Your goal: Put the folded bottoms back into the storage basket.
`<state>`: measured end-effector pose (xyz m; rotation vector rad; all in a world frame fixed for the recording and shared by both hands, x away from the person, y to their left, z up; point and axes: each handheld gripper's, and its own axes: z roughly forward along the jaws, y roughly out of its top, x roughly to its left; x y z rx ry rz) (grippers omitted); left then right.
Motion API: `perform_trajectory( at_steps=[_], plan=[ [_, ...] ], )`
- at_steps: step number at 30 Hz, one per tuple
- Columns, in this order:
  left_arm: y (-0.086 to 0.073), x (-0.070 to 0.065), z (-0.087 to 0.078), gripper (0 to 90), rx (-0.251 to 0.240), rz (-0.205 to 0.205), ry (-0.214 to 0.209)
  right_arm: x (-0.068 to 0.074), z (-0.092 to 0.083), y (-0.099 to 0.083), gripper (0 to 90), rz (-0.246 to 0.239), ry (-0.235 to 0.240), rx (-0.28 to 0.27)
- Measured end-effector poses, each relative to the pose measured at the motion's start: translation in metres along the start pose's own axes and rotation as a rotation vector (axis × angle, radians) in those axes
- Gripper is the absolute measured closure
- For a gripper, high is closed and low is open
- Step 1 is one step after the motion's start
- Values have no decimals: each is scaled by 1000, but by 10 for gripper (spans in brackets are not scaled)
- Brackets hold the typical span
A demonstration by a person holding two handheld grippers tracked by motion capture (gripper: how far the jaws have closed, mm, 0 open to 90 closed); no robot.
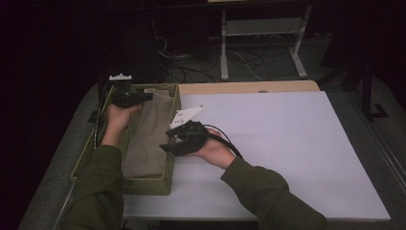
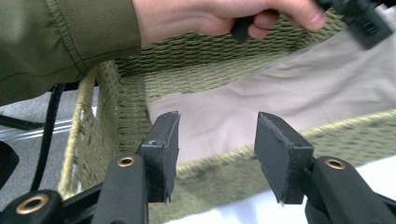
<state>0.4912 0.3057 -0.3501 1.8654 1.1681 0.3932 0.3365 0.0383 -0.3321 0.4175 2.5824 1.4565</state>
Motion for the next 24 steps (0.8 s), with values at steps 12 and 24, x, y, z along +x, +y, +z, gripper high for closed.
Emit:
perform_trajectory(
  at_steps=[12,24],
  plan=[
    [-3,16,8,502,12,-42,213,-19,-29,-24,433,43,-61,-10],
    [-1,2,-21,275,-37,-60,74,-40,-56,-47,374,61,-97,7]
  ],
)
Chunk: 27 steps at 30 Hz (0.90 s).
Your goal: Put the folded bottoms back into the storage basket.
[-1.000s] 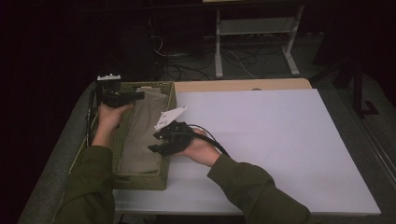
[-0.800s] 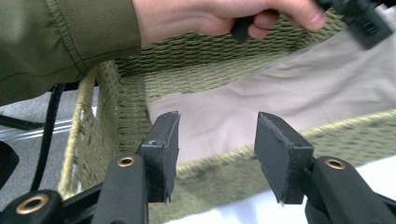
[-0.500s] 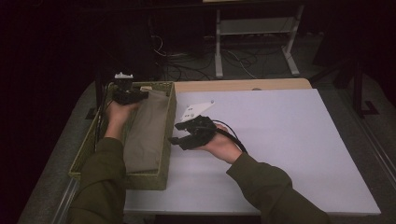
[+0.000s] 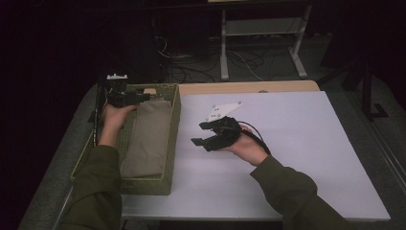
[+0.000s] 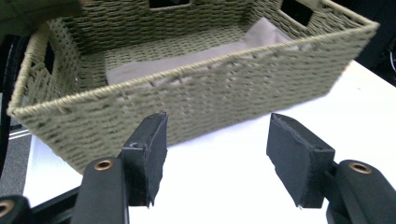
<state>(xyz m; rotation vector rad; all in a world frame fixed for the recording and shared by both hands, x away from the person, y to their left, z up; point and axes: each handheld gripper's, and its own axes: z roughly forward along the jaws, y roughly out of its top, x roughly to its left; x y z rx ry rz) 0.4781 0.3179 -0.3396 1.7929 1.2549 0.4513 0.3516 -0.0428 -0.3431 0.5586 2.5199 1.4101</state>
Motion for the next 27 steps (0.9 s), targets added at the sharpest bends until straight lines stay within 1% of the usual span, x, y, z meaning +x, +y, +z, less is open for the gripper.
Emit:
perform_trajectory(
  at_steps=[1,2,3,5,6,7,10,13,16,18,21,24,25,26,27],
  plan=[
    [0,-3,-4,262,-13,-1,-23,-3,-3,-2,369,6,-1,-3],
    [-1,-8,-7,258,-31,3,-38,-5,-5,-3,365,11,-5,-2],
    [-1,-12,-11,256,-37,14,-49,-7,-8,-5,362,14,-10,-4],
    [-2,-22,-17,234,-34,33,-79,-12,-14,-9,349,20,-15,-8],
    [-3,-30,-21,225,-29,47,-96,-13,-17,-11,343,20,-18,-10],
    [-4,-34,-23,209,-26,58,-104,-15,-21,-14,339,18,-23,-9],
    [-9,-53,-32,175,-32,98,-126,-19,-30,-21,324,33,-34,-10],
    [-17,-71,-39,145,-42,119,-149,-22,-40,-29,303,46,-35,-6],
    [-27,-87,-45,138,-44,145,-176,-23,-50,-39,276,49,-44,5],
    [-34,-96,-47,138,-43,155,-198,-24,-56,-45,258,51,-45,1],
    [-43,-109,-49,138,-37,177,-221,-26,-66,-57,225,68,-28,-20],
    [-49,-120,-50,136,-33,185,-247,-27,-73,-67,206,70,-43,-25],
    [-51,-124,-51,127,-24,197,-249,-28,-75,-70,196,75,-50,-22],
    [-52,-126,-52,120,-25,199,-249,-28,-77,-74,185,73,-59,-25],
    [-53,-130,-55,118,-31,203,-259,-29,-79,-76,175,75,-61,-26]
  ],
)
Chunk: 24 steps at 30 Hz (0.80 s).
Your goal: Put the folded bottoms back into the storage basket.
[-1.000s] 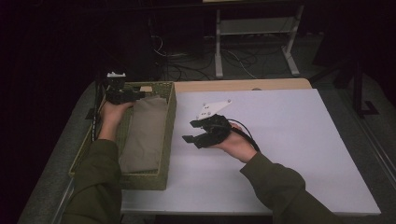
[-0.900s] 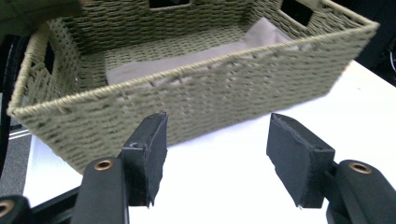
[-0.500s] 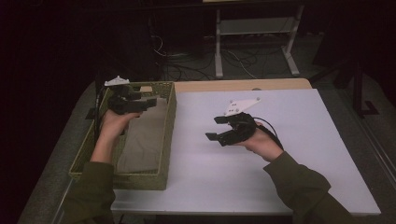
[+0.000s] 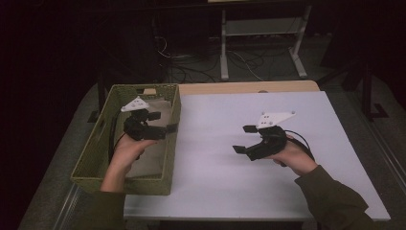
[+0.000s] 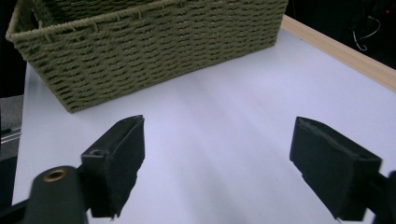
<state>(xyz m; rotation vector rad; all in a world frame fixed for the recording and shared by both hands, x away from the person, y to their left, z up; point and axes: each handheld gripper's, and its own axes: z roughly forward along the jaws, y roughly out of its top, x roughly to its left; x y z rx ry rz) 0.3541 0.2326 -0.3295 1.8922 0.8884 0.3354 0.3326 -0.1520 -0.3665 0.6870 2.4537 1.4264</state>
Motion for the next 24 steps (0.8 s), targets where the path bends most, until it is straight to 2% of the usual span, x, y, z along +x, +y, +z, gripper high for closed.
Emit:
perform_trajectory(
  at_steps=[3,7,13,18,24],
  plan=[
    [-2,-11,-2,94,-9,8,-26,-2,-7,-8,150,7,-10,-3],
    [-4,-27,-7,74,-22,47,-51,-3,-19,-16,140,14,-26,-11],
    [-9,-40,-11,45,-35,59,-114,-5,-37,-29,106,24,-56,-20],
    [-15,-45,-11,26,-31,74,-141,-5,-54,-39,69,41,-63,-35],
    [-22,-49,-13,23,-33,88,-151,-6,-68,-52,30,57,-68,-28]
  ],
)
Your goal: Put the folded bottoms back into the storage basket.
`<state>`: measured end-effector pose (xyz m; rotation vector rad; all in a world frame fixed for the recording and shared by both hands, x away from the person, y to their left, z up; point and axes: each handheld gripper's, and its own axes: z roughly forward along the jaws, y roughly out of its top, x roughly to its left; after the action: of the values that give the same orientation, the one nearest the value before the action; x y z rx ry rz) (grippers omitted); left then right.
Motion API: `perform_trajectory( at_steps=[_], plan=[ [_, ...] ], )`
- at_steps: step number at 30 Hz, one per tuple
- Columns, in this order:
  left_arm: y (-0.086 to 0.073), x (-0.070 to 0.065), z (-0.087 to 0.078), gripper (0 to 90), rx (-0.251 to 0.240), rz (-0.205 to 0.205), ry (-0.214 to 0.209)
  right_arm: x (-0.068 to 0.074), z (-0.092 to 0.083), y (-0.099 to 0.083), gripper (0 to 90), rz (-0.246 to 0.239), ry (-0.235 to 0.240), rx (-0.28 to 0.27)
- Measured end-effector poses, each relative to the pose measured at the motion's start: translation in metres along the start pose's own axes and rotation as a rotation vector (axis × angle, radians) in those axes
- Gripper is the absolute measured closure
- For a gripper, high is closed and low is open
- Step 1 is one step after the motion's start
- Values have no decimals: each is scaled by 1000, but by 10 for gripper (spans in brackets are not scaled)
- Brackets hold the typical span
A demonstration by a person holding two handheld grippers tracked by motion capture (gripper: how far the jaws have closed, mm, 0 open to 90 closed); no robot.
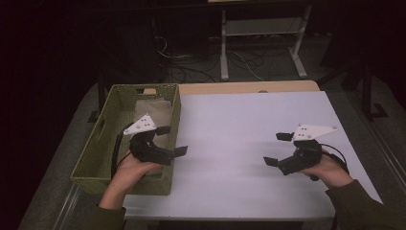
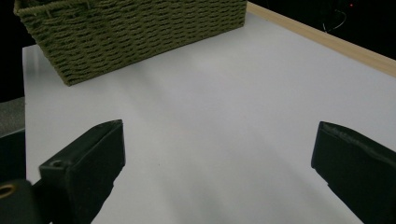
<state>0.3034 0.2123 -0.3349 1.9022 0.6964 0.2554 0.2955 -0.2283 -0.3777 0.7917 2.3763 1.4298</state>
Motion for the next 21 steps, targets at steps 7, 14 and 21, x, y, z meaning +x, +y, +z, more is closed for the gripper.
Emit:
perform_trajectory(
  at_steps=[7,14,21],
  plan=[
    [-4,-2,-1,23,-12,-3,-30,-3,-13,-11,27,16,-15,-16],
    [-7,-4,1,23,-6,6,-35,-5,-21,-20,27,32,-29,-24],
    [-7,-5,2,24,-6,11,-27,-6,-25,-25,28,39,-35,-24]
  ],
)
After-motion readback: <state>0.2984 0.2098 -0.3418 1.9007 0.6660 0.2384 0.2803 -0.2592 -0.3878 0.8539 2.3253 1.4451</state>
